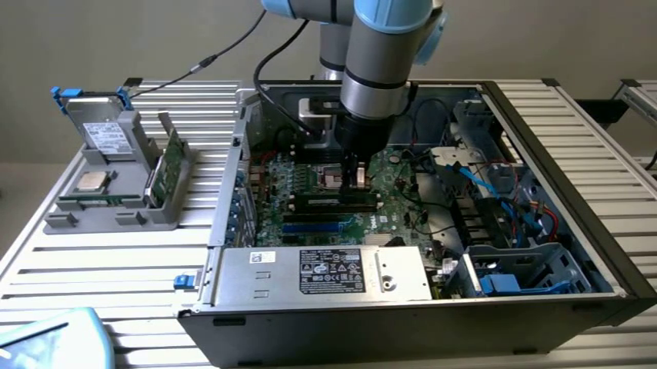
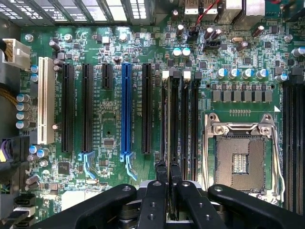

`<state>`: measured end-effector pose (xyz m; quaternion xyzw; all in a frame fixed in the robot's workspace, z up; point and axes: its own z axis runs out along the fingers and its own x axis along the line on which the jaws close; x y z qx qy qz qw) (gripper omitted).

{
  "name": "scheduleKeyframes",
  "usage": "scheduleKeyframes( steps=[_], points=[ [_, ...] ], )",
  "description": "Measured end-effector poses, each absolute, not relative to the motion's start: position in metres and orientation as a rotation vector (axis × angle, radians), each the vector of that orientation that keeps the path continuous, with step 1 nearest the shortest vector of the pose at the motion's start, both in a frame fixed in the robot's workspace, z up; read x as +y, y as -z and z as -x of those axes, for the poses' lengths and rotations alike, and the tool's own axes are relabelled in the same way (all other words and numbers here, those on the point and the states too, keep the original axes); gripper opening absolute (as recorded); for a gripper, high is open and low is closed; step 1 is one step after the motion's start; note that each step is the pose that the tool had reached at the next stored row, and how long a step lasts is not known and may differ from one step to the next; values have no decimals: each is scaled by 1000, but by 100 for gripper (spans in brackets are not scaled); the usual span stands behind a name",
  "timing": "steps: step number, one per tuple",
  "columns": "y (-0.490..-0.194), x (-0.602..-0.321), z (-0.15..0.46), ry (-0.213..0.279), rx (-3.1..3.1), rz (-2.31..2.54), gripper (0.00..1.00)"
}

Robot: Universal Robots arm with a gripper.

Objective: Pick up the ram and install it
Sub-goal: 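Insert the ram into the slot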

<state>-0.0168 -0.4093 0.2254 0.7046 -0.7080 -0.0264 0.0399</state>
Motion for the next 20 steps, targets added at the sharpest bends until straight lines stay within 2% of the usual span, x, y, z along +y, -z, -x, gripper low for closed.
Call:
scheduleKeyframes(
  steps=[20],
  points=[
    [-225, -409, 17, 81, -2171, -2158, 13]
  ],
)
